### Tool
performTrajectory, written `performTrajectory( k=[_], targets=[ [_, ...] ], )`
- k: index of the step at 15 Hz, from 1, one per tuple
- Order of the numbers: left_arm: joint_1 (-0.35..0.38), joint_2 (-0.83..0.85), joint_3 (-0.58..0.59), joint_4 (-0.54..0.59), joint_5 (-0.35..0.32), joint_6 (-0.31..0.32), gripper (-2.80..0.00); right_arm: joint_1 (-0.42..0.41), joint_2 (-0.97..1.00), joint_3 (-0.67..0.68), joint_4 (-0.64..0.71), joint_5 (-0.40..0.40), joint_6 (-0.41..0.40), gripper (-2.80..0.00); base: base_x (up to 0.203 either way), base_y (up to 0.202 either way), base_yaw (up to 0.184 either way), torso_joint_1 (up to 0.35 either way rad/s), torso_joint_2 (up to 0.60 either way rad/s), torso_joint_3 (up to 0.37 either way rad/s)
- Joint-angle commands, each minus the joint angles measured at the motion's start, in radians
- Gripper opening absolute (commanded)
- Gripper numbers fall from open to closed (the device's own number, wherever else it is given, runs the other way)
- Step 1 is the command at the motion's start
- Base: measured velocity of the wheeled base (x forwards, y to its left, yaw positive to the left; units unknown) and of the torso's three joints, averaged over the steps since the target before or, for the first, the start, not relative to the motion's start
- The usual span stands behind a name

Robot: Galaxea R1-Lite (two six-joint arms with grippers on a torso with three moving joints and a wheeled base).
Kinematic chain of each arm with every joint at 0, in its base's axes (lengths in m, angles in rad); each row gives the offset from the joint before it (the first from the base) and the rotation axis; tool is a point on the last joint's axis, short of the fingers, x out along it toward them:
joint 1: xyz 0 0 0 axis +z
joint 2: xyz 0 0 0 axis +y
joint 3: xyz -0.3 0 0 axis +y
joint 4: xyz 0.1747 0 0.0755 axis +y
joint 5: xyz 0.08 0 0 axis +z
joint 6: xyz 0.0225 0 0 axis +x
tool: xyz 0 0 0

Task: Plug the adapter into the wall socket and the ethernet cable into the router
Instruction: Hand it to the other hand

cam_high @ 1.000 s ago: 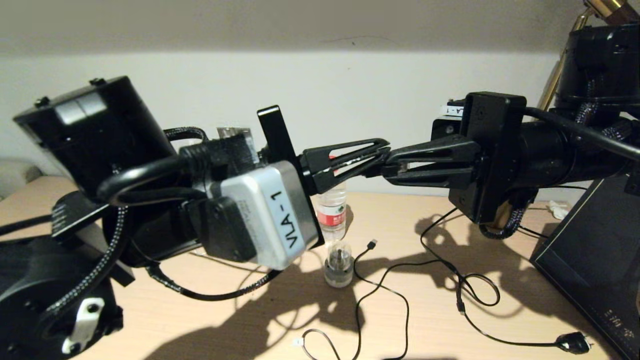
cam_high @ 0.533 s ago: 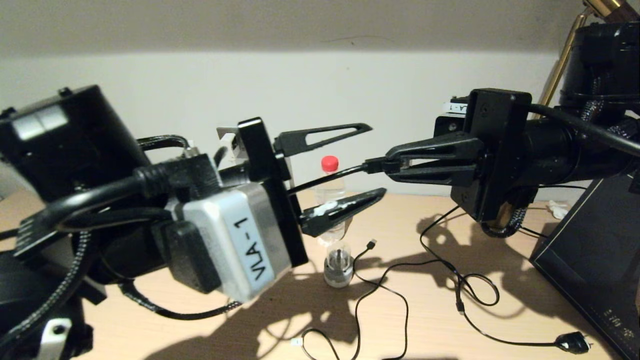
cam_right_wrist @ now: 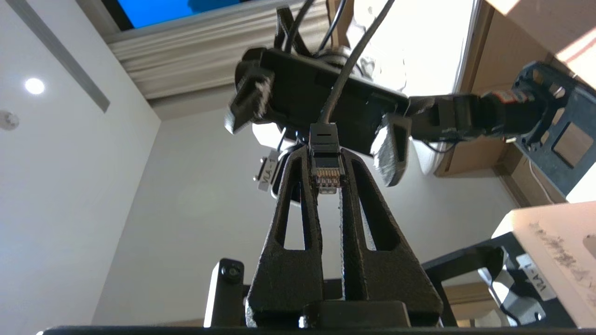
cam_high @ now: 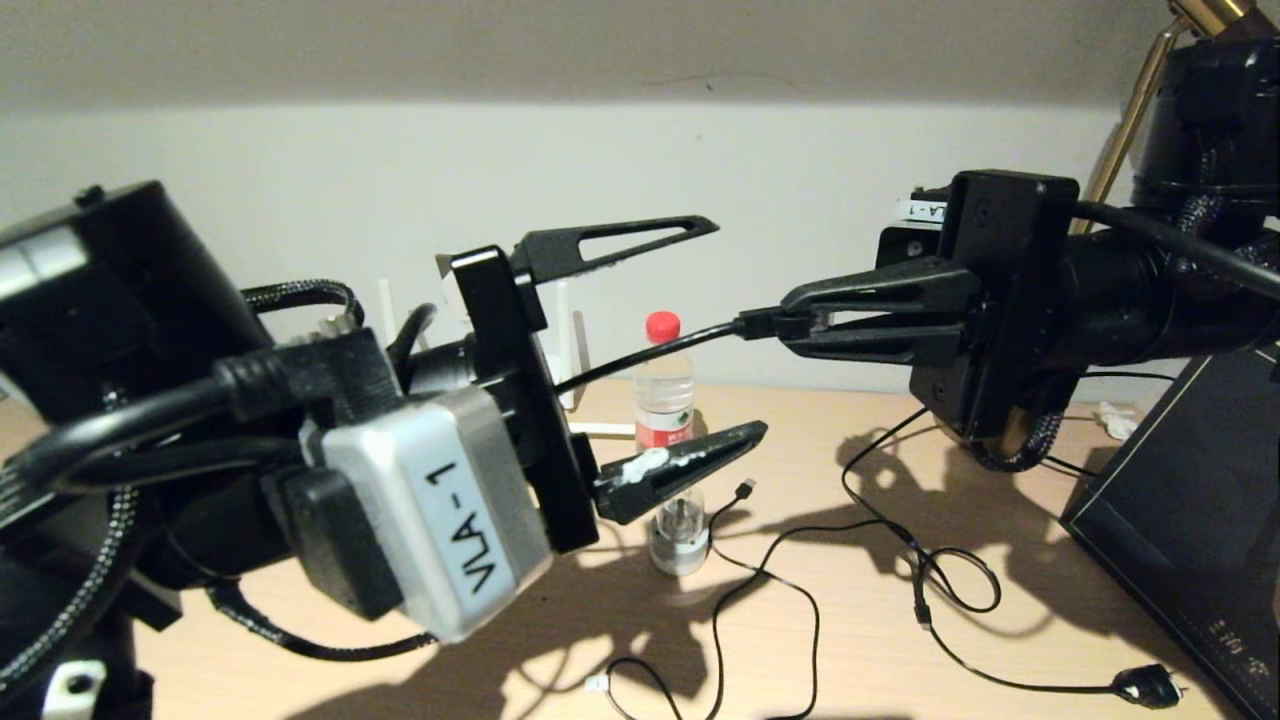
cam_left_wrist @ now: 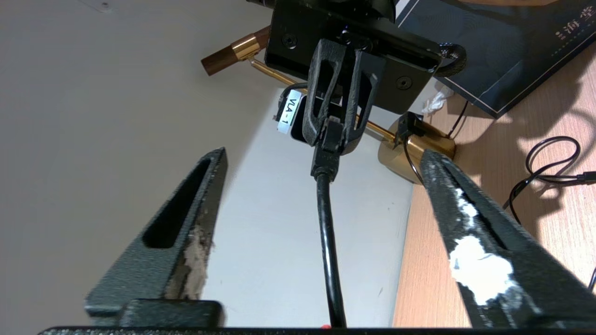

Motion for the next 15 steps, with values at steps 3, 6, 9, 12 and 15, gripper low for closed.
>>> performTrajectory(
  k=[3,6,9,12,15],
  targets=[
    [0.000,0.034,-0.028,-0.008,-0.003,0.002,0.00,0.002,-0.006,0.007,-0.002,0.010,0.008,-2.80,0.000,0.000,0.000,0.000,0.00,0.000],
    [0.000,0.054,-0.051,-0.008,-0.003,0.002,0.00,0.002,-0.004,0.008,-0.001,0.010,0.008,-2.80,0.000,0.000,0.000,0.000,0.00,0.000],
    [0.001,0.058,-0.052,-0.010,-0.004,0.000,0.00,0.002,-0.006,0.013,-0.002,0.010,0.008,-2.80,0.000,0.000,0.000,0.000,0.00,0.000],
    [0.005,0.058,-0.050,-0.011,-0.006,-0.004,-2.80,0.002,-0.012,0.014,-0.002,0.010,0.008,-2.80,0.000,0.000,0.000,0.000,0.00,0.000],
    [0.005,0.057,-0.051,-0.012,-0.004,-0.004,-2.80,0.002,-0.020,0.020,-0.002,0.012,0.008,-2.80,0.000,0.000,0.000,0.000,0.00,0.000]
  ],
)
